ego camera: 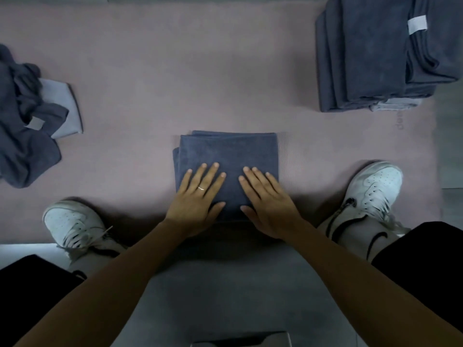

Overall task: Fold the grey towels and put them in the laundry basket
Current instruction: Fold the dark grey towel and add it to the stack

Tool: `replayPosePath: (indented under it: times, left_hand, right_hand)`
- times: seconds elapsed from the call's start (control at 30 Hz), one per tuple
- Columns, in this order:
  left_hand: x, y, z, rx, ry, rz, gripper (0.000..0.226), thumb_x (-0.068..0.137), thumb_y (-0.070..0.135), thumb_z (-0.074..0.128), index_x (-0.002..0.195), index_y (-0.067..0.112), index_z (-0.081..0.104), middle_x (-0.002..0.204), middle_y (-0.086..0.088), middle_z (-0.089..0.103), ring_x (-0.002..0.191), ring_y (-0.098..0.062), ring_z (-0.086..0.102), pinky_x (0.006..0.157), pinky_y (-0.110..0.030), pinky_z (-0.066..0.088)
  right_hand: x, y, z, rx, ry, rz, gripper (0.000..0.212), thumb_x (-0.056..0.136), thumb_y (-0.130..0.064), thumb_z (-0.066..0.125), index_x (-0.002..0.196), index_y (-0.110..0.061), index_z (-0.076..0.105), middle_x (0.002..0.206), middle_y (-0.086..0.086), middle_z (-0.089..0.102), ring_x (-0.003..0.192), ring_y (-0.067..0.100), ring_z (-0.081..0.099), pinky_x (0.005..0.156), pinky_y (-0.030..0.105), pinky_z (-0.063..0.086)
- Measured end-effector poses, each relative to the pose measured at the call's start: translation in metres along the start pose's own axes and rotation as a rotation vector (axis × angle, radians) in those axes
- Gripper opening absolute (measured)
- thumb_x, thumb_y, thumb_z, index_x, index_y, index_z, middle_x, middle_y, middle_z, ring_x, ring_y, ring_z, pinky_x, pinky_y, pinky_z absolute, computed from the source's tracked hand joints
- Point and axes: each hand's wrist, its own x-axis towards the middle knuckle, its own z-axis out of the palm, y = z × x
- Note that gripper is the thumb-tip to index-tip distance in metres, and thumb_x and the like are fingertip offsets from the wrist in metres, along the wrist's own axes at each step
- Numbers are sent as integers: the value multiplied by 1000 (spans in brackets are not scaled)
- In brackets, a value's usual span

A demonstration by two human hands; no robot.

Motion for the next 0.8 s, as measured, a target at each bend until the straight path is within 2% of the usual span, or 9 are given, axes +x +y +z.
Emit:
replayPosePath:
  times: [0.1,0.17,0.33,0.5,0.6,0.67,0.73,0.8]
  left_hand:
    - [-5,-6,-4,40,-48,-105,67,97,53,27,152,15,24,160,-12,18,147,-35,15,118,-53,7]
    - [-9,-3,-12,47,-86,-109,71,96,55,27,152,14,22,160,-15,16,147,-36,14,119,-52,6]
    - [-45,10,-9,51,-103,109,70,91,51,40,147,9,36,154,-19,32,140,-36,31,117,-49,17]
    - [-55,7,-9,75,-180,1,69,93,47,37,149,7,29,155,-16,30,141,-34,31,117,-46,18]
    - [-48,5,-16,66,-185,-15,72,89,36,57,148,6,30,153,-18,33,139,-35,36,116,-44,23]
    - [-46,3,-21,50,-199,-25,79,80,18,71,147,4,32,151,-20,35,138,-35,38,111,-44,29]
    - [-43,3,-28,42,-220,-21,89,77,4,73,149,5,20,155,-19,29,141,-33,34,111,-41,32]
    - [-39,6,-37,56,-259,-19,89,88,7,62,153,9,2,162,-13,8,148,-28,15,117,-36,23]
  right_hand:
    - [-13,6,1,-26,-18,168,67,101,-51,29,151,-5,27,158,13,23,147,27,19,119,47,18]
    - [-17,2,-4,-24,-54,213,68,101,-50,27,150,-4,28,158,16,24,147,30,20,119,48,17]
    - [-39,-12,-7,12,25,16,54,95,-27,47,142,-2,43,147,19,42,136,35,38,120,44,19]
    - [-50,-14,-10,22,-48,57,58,90,-27,48,141,0,44,146,18,44,135,34,41,117,42,24]
    - [-49,-11,-13,-15,-95,85,65,88,-33,52,143,-1,40,148,17,41,137,31,39,118,41,21]
    - [-43,-10,-16,-57,-119,90,73,81,-33,64,142,0,42,147,18,43,135,32,43,116,42,20]
    - [-36,-10,-20,-120,-154,102,81,70,-31,74,138,2,47,142,20,48,130,34,49,112,44,24]
    - [-30,-12,-26,-173,-207,125,88,66,-29,77,140,3,43,145,22,45,132,34,46,113,42,22]
